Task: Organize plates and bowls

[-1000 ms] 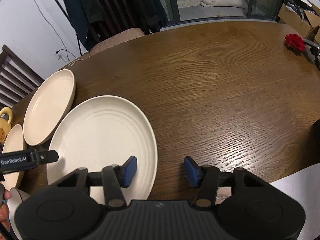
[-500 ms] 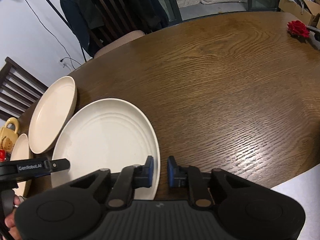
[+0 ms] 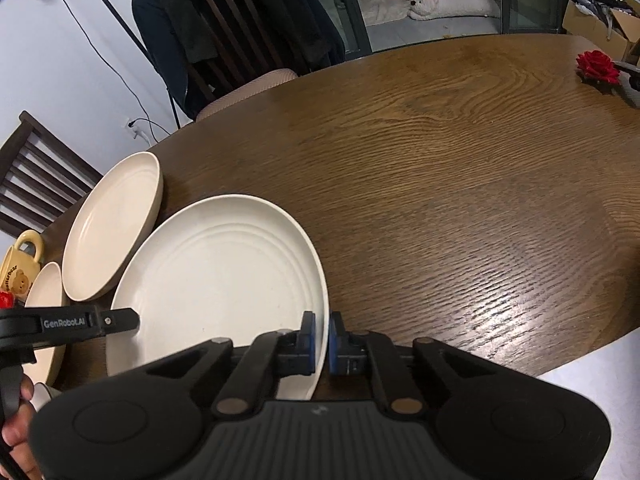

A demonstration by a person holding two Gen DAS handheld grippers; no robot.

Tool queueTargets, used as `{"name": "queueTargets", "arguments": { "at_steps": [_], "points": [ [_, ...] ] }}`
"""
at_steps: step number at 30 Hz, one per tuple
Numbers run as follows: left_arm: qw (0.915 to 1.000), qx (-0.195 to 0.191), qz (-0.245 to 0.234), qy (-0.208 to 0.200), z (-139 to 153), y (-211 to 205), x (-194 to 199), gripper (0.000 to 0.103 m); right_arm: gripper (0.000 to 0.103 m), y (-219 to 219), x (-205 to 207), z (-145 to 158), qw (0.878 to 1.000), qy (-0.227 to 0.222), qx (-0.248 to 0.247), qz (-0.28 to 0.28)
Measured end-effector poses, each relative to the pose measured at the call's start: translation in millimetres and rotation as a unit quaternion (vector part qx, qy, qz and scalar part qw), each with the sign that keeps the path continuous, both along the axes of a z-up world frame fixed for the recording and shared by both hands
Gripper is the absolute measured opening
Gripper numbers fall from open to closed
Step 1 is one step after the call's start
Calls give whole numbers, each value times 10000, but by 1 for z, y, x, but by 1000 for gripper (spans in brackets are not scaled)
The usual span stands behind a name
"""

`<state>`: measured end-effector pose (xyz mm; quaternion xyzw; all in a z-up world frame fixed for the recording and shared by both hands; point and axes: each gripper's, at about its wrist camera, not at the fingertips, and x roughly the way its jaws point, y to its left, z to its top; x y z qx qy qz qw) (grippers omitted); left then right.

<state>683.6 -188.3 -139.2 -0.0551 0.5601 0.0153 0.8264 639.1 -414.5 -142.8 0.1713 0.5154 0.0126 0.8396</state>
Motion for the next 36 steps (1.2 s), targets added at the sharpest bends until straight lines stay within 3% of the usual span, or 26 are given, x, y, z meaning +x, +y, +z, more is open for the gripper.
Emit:
{"name": "queueTargets", "arguments": {
  "at_steps": [17,36],
  "points": [
    [9996,49,-83,-247,35,-1,-18,15,6,-5,-16,27,9995,-324,20,-13],
    [9975,-22,-223,-677,96,12,-57,15,6,10,-59,88,9970,-774,-7,41]
  ]
}}
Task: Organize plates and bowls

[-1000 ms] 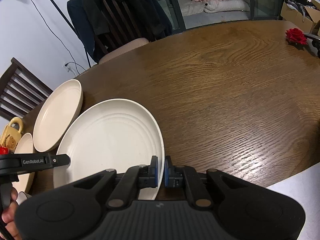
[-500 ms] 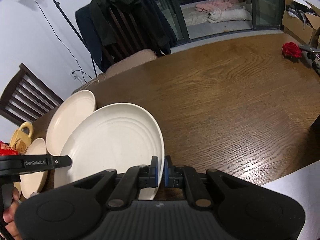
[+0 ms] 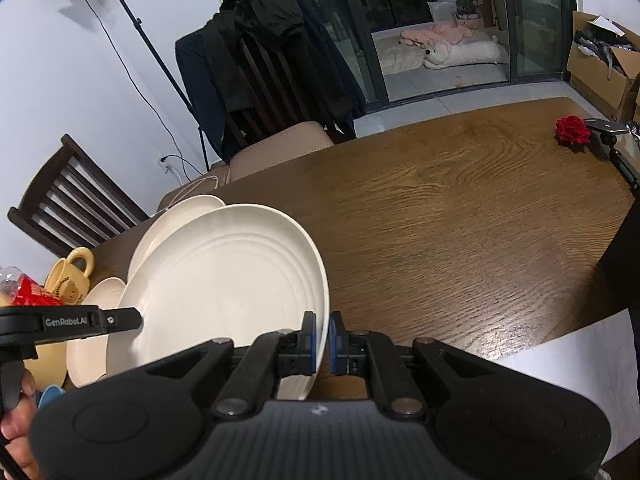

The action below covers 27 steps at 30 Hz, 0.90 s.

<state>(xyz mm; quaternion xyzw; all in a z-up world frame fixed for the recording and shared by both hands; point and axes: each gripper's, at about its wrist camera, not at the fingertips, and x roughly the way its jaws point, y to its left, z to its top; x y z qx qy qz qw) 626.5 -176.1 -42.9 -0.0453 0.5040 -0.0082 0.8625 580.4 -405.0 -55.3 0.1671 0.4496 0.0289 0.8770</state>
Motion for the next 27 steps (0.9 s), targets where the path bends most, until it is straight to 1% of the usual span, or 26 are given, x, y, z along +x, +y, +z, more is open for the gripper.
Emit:
{"name": "queueTargets", "arguments": {
  "at_steps": [10,27],
  "points": [
    [9999,-110,8,-114,15,19,-24,15,6,21,-27,22,9998,-165,-65,39],
    [9996,-162,80,-212,31,71,-84,15,5,72,-75,43,9992,-329,-97,184]
  ]
}}
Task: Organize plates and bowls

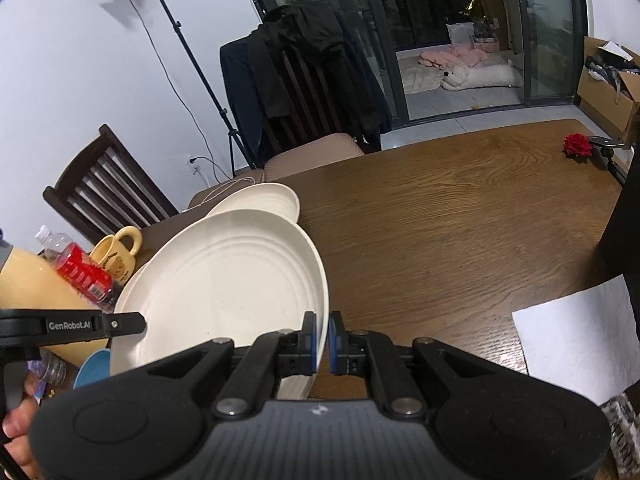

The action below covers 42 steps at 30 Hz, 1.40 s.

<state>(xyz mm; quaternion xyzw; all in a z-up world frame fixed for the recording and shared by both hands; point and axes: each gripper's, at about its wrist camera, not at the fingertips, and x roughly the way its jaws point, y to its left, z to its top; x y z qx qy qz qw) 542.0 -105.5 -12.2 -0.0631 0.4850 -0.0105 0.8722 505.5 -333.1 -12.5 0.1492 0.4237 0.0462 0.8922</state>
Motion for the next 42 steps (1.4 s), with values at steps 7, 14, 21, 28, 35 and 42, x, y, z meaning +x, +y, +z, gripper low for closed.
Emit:
{"name": "queueTargets", "arguments": {
  "at_steps": [7,14,21,28,35,42],
  "points": [
    [10000,-35,26,-41,6,23,-21,15,6,20,-19,4,10000,-28,36,25],
    [10000,-20,75,-5,6,43,-41,15,5,40,-34,6,9999,-60,35,113],
    [9999,0,117,-42,12,63,-64,15,6,60,-51,9,9997,-85,16,211],
    [9997,-51,215,-81,16,83,-87,15,6,80,-70,14,9994,-131,-33,315],
    [9995,-71,292,-63,17,103,-112,15,6,103,-87,15,9990,-126,-57,417],
    [9992,-68,398,-63,15,126,-137,15,6,128,-104,11,9985,-67,-69,537]
  ]
}}
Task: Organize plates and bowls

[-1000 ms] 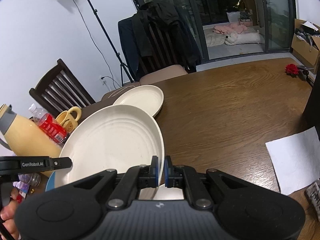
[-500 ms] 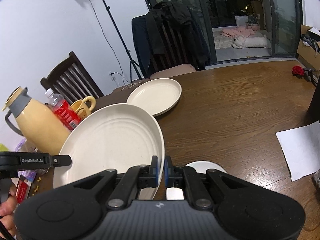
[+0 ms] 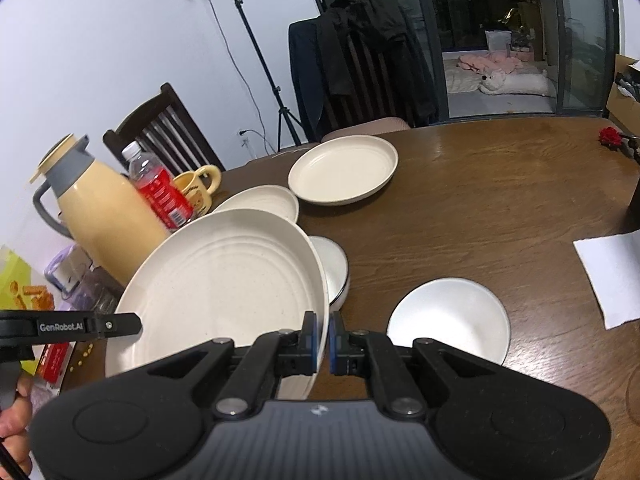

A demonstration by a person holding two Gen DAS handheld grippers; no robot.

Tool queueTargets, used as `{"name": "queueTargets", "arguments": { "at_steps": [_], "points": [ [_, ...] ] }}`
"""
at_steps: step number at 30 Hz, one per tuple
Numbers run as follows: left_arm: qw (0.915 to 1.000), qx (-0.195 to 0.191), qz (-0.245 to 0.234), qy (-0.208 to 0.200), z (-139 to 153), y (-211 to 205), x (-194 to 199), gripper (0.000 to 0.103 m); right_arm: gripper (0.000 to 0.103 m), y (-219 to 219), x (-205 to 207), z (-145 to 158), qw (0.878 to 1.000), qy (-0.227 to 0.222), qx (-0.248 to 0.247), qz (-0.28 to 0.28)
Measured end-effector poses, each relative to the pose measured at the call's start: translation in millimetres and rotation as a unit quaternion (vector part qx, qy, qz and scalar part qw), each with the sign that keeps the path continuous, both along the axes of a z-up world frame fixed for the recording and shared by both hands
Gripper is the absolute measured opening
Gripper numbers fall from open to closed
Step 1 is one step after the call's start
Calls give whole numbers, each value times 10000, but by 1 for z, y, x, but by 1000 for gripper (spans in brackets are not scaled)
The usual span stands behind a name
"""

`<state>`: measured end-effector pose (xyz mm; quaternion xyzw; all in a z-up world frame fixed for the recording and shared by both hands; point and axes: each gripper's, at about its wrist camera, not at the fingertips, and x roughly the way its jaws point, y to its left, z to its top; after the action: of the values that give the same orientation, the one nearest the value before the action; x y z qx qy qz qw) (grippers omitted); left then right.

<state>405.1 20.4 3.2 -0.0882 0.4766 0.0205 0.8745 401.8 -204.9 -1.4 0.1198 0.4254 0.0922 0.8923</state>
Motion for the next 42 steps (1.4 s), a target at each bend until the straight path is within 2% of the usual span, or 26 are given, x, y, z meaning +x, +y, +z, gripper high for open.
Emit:
{"name": "queueTargets", "arguments": {
  "at_steps": [22,42],
  "points": [
    [9995,32,293,79,-5,68,-71,15,6,76,-57,-13,9994,112,49,310],
    [9975,-21,662,234,-22,107,-104,15,6,117,-71,-30,9969,323,-33,713]
  ]
}}
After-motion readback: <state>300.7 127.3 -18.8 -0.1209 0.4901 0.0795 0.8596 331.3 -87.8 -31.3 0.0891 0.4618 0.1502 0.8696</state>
